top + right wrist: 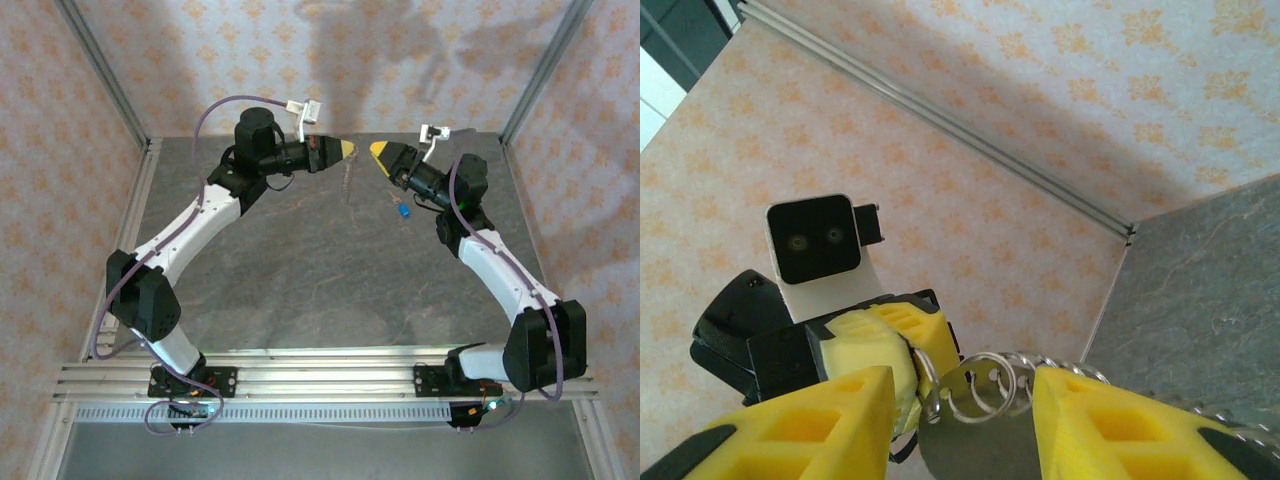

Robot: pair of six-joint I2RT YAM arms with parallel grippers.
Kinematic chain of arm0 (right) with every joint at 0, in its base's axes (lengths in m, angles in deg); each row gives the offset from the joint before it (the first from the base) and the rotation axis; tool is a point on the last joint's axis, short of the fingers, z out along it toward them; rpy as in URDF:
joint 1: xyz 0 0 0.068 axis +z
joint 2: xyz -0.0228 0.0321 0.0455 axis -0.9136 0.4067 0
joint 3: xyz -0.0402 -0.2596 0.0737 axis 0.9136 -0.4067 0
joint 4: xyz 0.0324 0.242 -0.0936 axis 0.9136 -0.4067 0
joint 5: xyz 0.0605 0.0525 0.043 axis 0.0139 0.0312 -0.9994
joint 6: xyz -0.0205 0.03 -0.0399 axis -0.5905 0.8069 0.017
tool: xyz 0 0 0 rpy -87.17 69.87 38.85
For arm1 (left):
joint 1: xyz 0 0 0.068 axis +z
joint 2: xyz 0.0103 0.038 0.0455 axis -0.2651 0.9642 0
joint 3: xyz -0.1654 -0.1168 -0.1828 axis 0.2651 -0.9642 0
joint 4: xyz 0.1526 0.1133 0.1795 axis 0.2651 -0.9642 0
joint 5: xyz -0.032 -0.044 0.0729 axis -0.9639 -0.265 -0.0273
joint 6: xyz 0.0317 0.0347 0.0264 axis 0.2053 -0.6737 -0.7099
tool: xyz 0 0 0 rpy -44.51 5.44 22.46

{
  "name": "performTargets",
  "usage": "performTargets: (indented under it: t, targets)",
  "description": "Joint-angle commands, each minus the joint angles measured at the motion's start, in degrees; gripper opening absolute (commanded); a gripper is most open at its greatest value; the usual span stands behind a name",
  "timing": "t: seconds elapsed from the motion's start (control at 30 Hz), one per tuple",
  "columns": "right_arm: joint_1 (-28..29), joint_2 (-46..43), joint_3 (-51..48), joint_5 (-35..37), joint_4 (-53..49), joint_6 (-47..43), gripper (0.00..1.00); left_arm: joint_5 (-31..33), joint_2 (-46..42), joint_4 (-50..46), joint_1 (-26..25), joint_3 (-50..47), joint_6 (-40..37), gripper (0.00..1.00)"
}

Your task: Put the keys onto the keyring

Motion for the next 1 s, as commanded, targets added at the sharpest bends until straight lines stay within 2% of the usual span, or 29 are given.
performTargets:
  t: [0.0, 0.17, 0.53, 0.97]
  targets:
    - [-0.06, 0.32, 1.86, -3.17, 2.82, -1.54, 0.38, -4.84, -1.43, 0.84, 0.44, 2.58, -1.75, 0.0]
    - [-0.05, -0.18, 1.38, -4.16, 3.86, -1.71, 0.35, -6.18, -0.24, 0.97, 0.41, 4.14, -1.41, 0.0]
    - [-0.08, -0.12, 1.04, -3.51, 8.56, 0.65, 0.34, -7.38, 1.63, 1.24, 0.32, 6.18, 0.0, 0.0]
    - [1.48, -1.77, 0.7, -1.7, 9.1, 1.28, 0.35, -7.82, 1.98, 3.27, 0.06, 5.19, 1.05, 0.0]
